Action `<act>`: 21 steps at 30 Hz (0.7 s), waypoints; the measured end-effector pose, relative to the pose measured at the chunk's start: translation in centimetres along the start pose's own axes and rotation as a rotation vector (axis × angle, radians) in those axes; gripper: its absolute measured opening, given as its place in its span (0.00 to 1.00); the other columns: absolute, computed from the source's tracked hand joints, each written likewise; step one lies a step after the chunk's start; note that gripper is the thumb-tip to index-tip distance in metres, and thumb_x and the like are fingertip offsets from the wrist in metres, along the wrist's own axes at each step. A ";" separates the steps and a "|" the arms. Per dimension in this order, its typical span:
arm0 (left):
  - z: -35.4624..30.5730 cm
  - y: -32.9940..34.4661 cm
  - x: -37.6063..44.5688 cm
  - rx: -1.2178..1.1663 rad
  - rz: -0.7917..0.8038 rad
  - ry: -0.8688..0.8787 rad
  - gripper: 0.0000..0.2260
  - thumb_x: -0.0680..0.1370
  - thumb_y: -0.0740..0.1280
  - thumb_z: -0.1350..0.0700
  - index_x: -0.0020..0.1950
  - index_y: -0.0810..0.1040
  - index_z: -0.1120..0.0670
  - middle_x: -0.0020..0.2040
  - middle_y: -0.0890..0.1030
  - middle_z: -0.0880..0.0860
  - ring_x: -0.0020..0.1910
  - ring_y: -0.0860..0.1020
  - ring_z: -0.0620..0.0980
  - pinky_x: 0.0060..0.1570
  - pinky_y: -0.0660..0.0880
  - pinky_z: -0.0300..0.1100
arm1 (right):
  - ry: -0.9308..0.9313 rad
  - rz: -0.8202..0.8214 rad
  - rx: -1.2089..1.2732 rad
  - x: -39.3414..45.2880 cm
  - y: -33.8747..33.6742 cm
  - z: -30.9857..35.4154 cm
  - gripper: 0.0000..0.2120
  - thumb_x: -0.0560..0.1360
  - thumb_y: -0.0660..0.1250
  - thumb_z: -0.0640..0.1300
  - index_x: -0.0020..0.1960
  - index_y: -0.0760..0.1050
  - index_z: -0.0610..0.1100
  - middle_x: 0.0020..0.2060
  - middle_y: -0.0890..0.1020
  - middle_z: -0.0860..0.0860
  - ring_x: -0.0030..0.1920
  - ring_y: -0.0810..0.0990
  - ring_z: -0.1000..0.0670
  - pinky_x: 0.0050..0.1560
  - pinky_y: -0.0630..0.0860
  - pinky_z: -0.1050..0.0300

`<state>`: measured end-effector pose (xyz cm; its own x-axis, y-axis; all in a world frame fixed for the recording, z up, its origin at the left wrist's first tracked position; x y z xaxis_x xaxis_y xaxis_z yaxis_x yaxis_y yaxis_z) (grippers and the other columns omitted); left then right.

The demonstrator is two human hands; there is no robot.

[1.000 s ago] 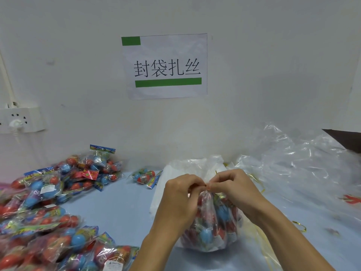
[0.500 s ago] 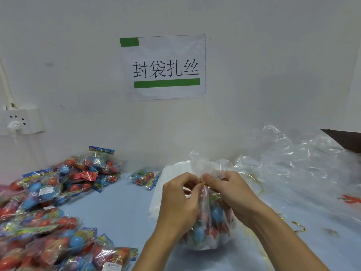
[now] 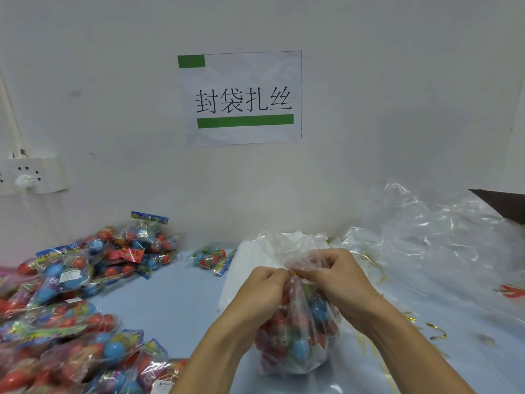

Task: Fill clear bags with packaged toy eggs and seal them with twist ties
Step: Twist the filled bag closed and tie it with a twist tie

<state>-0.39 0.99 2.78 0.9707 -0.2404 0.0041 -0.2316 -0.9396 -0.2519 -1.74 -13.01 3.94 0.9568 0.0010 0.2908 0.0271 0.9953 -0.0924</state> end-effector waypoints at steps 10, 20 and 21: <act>-0.3 0.5 -0.2 0.086 -0.162 0.125 0.20 0.84 0.58 0.50 0.36 0.74 0.59 0.31 0.71 0.54 0.30 0.69 0.49 0.33 0.66 0.42 | -0.030 -0.081 -0.061 0.0 0.3 0.2 0.12 0.74 0.76 0.44 0.37 0.83 0.37 0.36 0.83 0.37 0.36 0.81 0.43 0.42 0.80 0.54; -0.3 -0.6 -0.1 -0.023 -0.209 0.268 0.21 0.81 0.67 0.54 0.28 0.79 0.55 0.27 0.77 0.51 0.25 0.73 0.44 0.29 0.71 0.33 | 0.039 -0.184 -0.025 0.1 0.2 -0.2 0.15 0.76 0.73 0.43 0.31 0.83 0.46 0.29 0.83 0.50 0.29 0.80 0.54 0.31 0.73 0.63; -0.4 -0.8 -0.2 -0.021 -0.241 0.344 0.17 0.81 0.67 0.55 0.31 0.80 0.55 0.30 0.81 0.51 0.30 0.78 0.44 0.34 0.76 0.35 | 0.045 -0.185 -0.011 0.0 0.1 -0.1 0.14 0.77 0.73 0.43 0.32 0.85 0.48 0.30 0.84 0.51 0.31 0.82 0.55 0.32 0.75 0.63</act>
<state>-0.39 1.70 3.41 0.9198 -0.0772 0.3847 -0.0052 -0.9828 -0.1847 -1.68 -12.88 3.87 0.9470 -0.1869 0.2614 0.2071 0.9770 -0.0518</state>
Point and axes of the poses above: each hand's wrist, its own x-axis towards the middle knuckle, its own y-axis out of the palm, z = x × y, the point moved 2 cm from there along x, towards the middle knuckle
